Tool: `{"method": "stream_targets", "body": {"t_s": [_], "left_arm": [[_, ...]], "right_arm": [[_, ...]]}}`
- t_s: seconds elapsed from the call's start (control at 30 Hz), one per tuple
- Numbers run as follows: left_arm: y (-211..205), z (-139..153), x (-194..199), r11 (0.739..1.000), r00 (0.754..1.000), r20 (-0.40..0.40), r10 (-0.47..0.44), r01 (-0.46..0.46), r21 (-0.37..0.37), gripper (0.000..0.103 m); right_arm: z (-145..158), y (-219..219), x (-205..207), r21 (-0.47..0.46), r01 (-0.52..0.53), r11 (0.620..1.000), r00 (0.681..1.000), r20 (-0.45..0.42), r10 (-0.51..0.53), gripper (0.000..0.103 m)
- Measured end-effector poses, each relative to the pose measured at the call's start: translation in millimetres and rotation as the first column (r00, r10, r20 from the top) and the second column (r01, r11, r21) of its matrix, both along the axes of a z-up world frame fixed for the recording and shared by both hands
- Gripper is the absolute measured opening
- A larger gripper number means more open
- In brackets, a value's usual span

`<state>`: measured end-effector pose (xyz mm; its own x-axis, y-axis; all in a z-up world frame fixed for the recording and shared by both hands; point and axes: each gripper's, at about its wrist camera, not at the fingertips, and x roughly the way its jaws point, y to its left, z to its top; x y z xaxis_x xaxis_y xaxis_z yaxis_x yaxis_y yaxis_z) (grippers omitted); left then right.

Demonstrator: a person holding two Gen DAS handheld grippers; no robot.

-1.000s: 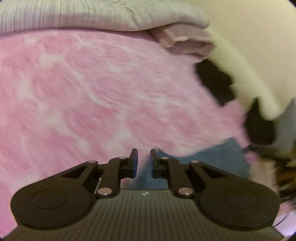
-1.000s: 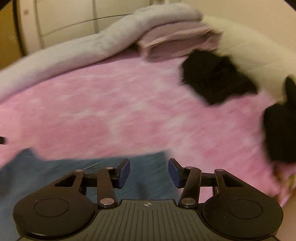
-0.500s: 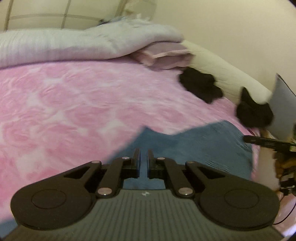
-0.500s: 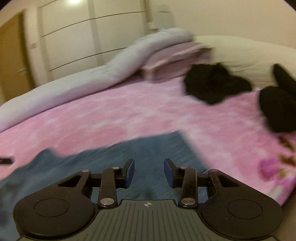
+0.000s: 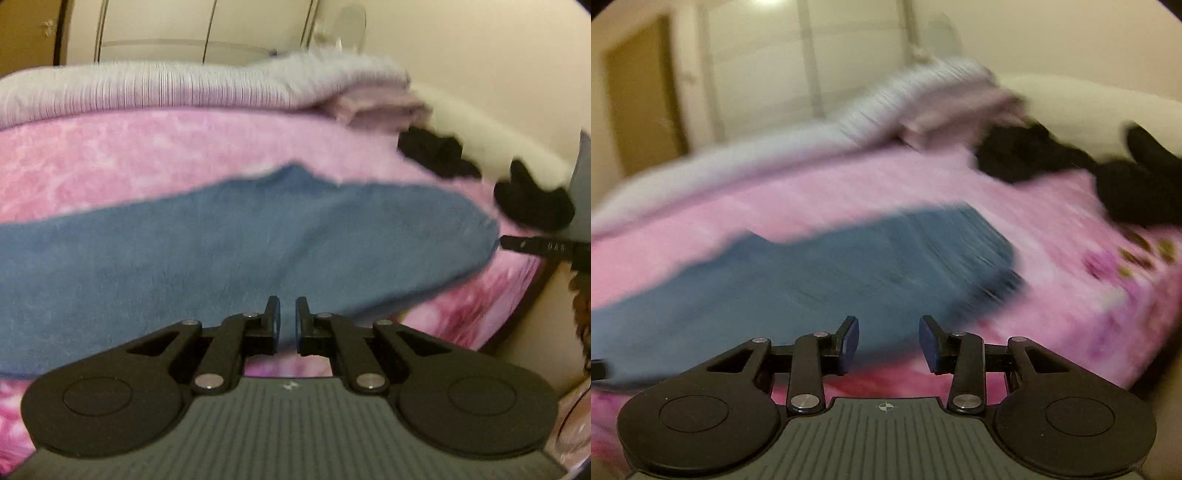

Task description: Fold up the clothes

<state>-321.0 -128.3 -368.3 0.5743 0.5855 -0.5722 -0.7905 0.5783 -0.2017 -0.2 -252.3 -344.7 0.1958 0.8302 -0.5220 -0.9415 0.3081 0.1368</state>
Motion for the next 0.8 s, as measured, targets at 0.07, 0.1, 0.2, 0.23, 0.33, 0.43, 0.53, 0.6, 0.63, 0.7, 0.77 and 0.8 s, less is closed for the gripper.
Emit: {"method": "stream_targets", "body": {"t_s": [0.07,0.1,0.2,0.23,0.33,0.43,0.53,0.6,0.63,0.7,0.77,0.8], "left_arm": [[4.7,1.1,12.7,1.000,1.000,0.001,-0.016,0.016,0.011,0.004],[8.3,-2.0,20.8,1.000,1.000,0.002,-0.025,0.025,0.009,0.004],[14.9,-22.7,35.5,0.999,0.999,-0.021,-0.035,0.035,-0.005,0.006],[14.4,-33.0,39.2,0.999,0.998,-0.050,-0.033,0.032,-0.023,0.005],[-1.2,-42.7,26.2,1.000,1.000,-0.019,-0.014,0.014,-0.018,0.006],[-0.9,-34.7,13.5,0.999,0.999,0.039,-0.004,0.006,-0.042,0.005],[26.0,-13.0,15.6,0.998,0.996,0.084,-0.024,0.029,-0.056,0.005],[52.5,-1.2,32.1,0.998,0.995,0.084,-0.049,0.051,-0.031,0.005],[65.9,1.8,42.9,0.998,0.995,0.083,-0.059,0.060,-0.016,0.005],[92.6,1.7,69.7,0.996,0.995,0.054,-0.089,0.091,-0.023,0.005],[114.7,-2.7,95.7,0.994,0.995,0.010,-0.103,0.103,-0.036,0.004],[123.1,-4.8,105.1,0.993,0.994,0.001,-0.109,0.109,-0.037,0.004]], "right_arm": [[2.1,13.9,-23.4,0.023,-0.080,0.996,0.997,0.024,0.080,0.040],[-0.9,24.6,-35.6,0.020,-0.115,0.993,0.993,0.039,0.114,0.040],[-21.6,56.4,-62.3,-0.003,-0.187,0.982,0.982,0.028,0.187,0.040],[-30.8,64.5,-68.7,-0.010,-0.206,0.979,0.978,0.017,0.206,0.040],[-59.8,55.3,-78.3,-0.037,-0.221,0.975,0.972,0.069,0.223,0.040],[-59.0,68.0,-69.5,-0.048,-0.231,0.972,0.971,0.053,0.233,0.040],[-43.5,91.4,-51.5,-0.051,-0.239,0.970,0.971,0.003,0.239,0.040],[-33.1,107.1,-39.5,-0.052,-0.244,0.968,0.970,-0.030,0.243,0.040],[-28.0,114.9,-33.5,-0.052,-0.247,0.968,0.969,-0.047,0.244,0.040],[-17.6,130.5,-21.5,-0.053,-0.252,0.966,0.966,-0.080,0.247,0.039],[-11.8,155.5,-13.8,-0.078,-0.281,0.957,0.958,-0.076,0.275,0.029],[-11.2,172.6,-12.0,-0.103,-0.306,0.946,0.952,-0.057,0.302,0.026]]}}
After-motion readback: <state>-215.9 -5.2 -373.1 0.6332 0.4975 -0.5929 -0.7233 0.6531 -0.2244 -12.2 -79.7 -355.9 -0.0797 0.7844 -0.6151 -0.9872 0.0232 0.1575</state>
